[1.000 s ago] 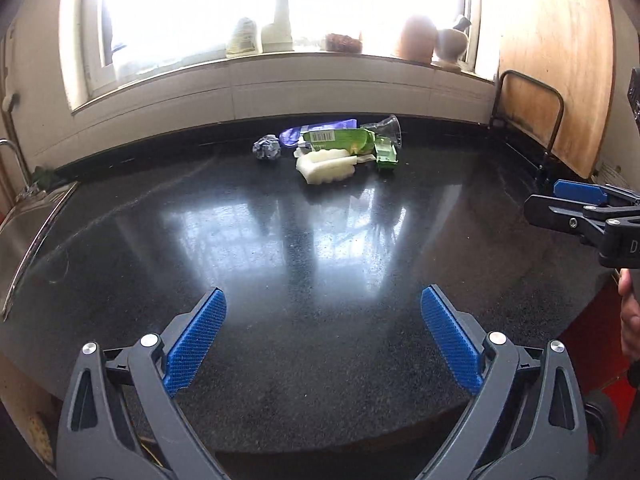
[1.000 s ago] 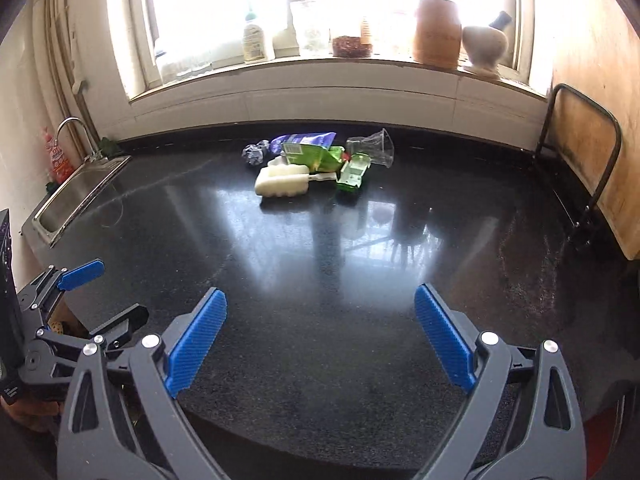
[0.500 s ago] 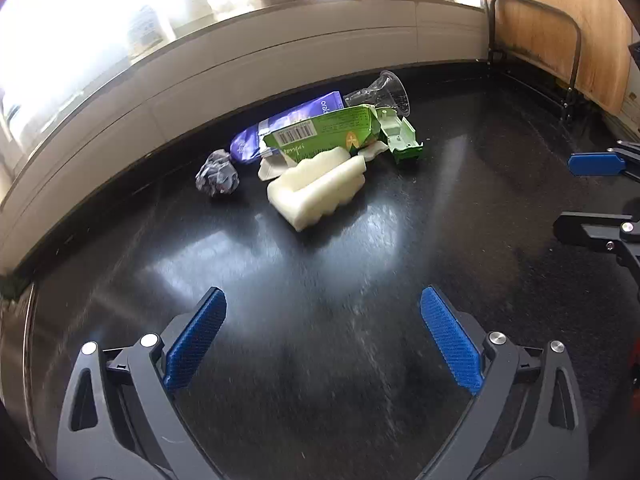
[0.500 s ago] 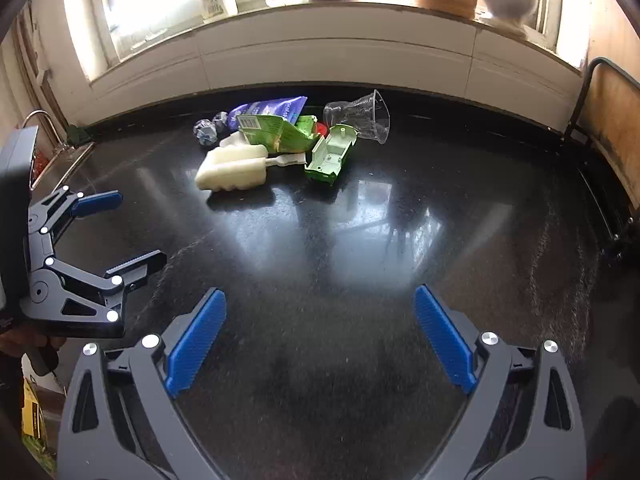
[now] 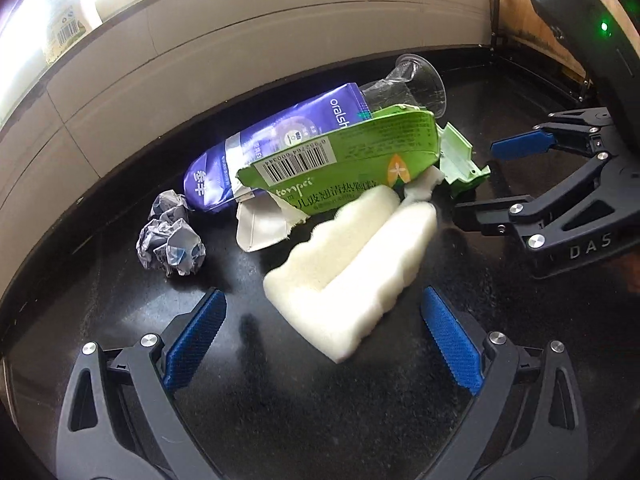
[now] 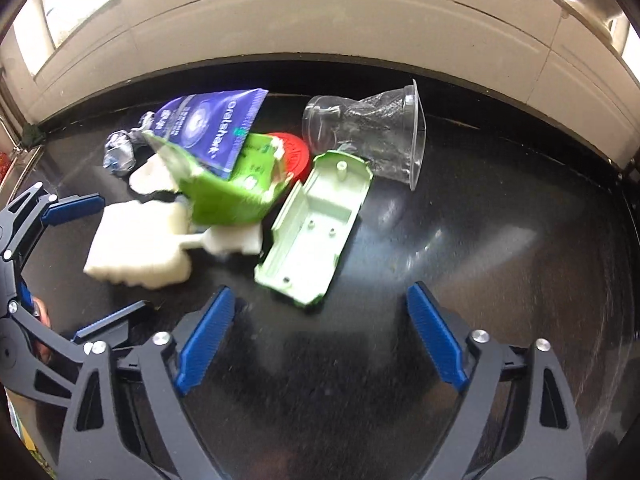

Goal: Collect trash
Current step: 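Move both open tools back to the trash on the counter, then grasp the white sponge with left tool while right tool grasps the green toy car, then carry the sponge and toy car with both tools over the bin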

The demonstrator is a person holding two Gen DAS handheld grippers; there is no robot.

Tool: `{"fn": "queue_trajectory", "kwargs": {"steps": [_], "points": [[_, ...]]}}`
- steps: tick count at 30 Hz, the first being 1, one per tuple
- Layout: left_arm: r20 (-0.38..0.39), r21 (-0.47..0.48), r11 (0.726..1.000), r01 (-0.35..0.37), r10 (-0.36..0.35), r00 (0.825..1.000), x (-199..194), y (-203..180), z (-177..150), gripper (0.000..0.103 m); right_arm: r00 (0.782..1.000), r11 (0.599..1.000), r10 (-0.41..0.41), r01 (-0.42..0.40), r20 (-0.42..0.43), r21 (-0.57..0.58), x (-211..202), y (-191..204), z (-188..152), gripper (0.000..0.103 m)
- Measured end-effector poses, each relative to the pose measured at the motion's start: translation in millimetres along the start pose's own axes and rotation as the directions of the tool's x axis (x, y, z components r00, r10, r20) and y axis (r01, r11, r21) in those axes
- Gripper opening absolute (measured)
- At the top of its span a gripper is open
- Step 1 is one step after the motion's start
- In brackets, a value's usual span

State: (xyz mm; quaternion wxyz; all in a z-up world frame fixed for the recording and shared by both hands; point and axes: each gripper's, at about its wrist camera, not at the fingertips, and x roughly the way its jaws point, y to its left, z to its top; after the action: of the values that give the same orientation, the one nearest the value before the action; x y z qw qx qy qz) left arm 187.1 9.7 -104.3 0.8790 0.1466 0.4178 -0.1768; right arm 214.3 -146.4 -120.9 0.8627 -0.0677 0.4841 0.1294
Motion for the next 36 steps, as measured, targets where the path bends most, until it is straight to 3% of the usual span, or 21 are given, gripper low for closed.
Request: {"fn": "queue_trajectory", "kwargs": {"steps": [5,8,10,12,15,16,19,24,31,36], "points": [[0.023,0.003,1.0,0.017,-0.017,1.0,6,6,11,0.095,0.999,1.0,-0.009,0.009,0.034,-0.004,6,-8,9,0.075],[0.026,0.015,1.0,0.027,-0.027,0.999,7,0,13,0.095,0.999,1.0,-0.002,0.002,0.046,-0.011,4,-12,12,0.058],[0.037,0.026,0.999,0.023,-0.024,0.999,6,-8,14,0.094,0.999,1.0,0.006,-0.005,0.045,-0.014,3,-11,11,0.036],[0.051,0.034,0.999,0.04,-0.041,0.998,1,-15,12,0.088,0.999,1.0,0.01,-0.01,0.044,-0.004,1,-14,8,0.037],[0.042,0.024,0.999,0.035,-0.036,0.998,-5,-26,9,0.064,0.999,1.0,0.024,-0.024,0.045,0.009,-9,-22,0,0.036],[0.032,0.009,0.999,0.038,-0.038,0.999,-7,-29,7,0.051,0.999,0.999,0.033,-0.034,0.043,0.018,-12,-25,-3,0.036],[0.024,-0.016,0.999,0.049,-0.049,0.999,-16,-42,-2,0.038,0.998,0.999,0.031,-0.032,0.055,0.024,-26,-30,-15,0.036],[0.024,-0.042,0.999,-0.005,0.006,1.0,-48,-69,-22,0.033,0.996,0.999,0.029,-0.031,0.084,0.021,-62,-35,-50,0.036],[-0.005,-0.143,0.977,-0.159,0.16,0.987,-104,-111,-66,0.033,0.99,1.0,0.014,-0.014,0.142,-0.006,-123,-21,-120,0.036],[-0.017,-0.282,0.95,-0.131,0.131,0.991,-141,-119,-107,0.033,0.986,0.999,0.021,-0.025,0.163,0.022,-152,-18,-170,0.036]]}}
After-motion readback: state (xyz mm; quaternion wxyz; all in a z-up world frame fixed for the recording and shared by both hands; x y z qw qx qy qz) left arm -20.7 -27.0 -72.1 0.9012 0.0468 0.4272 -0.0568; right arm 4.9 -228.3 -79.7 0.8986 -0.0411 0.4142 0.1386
